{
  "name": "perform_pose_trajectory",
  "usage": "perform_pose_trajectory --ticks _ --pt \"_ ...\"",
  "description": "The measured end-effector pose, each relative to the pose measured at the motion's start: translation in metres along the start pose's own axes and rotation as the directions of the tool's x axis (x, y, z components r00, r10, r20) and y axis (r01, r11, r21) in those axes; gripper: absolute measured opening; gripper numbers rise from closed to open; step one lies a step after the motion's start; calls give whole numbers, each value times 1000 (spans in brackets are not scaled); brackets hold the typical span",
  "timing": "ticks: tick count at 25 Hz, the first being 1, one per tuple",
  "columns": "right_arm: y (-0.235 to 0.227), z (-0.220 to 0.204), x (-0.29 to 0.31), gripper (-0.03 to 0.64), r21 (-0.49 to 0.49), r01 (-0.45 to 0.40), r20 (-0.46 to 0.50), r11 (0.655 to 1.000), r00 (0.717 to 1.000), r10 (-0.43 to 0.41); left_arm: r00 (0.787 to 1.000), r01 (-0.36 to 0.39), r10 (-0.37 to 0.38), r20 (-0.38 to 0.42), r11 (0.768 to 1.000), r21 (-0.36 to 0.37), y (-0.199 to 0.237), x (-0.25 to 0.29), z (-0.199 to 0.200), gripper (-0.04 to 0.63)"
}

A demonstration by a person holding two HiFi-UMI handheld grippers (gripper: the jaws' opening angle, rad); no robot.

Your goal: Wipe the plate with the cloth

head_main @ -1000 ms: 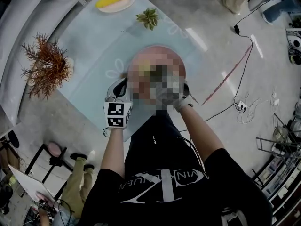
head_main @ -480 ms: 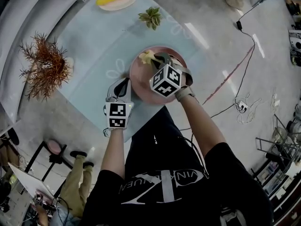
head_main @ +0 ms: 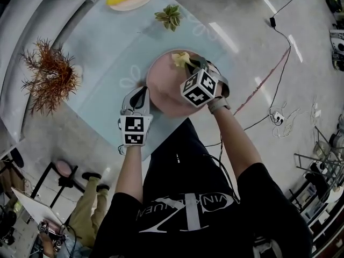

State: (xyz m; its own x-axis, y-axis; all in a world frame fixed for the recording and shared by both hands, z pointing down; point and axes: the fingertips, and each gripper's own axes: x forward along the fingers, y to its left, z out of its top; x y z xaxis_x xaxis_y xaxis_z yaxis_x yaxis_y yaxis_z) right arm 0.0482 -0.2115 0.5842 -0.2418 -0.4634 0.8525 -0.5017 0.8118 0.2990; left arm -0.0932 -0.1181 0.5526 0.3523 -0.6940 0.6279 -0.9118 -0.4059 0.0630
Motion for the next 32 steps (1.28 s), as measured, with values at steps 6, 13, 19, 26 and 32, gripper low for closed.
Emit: perform_pose_trajectory --ticks 6,13,19,26,32 --pt "12 -29 -19 40 28 -18 -25 999 1000 19 1000 -6 6 6 999 -32 1 -1 0 0" --pt "44 -51 -40 40 77 -90 -45 993 995 93 1000 -6 6 9 1000 -31 0 -1 -1 0" --pt "79 -53 -52 40 119 -182 -56 976 980 189 1000 4 -3 11 998 -66 1 -2 -1 0" --pt "120 -33 -55 41 90 -280 -45 956 958 284 1000 2 -2 2 997 -77 1 -2 -1 0" --pt "135 -14 -50 41 19 -315 -36 949 948 316 1000 -15 14 -7 997 -72 1 -2 -1 0"
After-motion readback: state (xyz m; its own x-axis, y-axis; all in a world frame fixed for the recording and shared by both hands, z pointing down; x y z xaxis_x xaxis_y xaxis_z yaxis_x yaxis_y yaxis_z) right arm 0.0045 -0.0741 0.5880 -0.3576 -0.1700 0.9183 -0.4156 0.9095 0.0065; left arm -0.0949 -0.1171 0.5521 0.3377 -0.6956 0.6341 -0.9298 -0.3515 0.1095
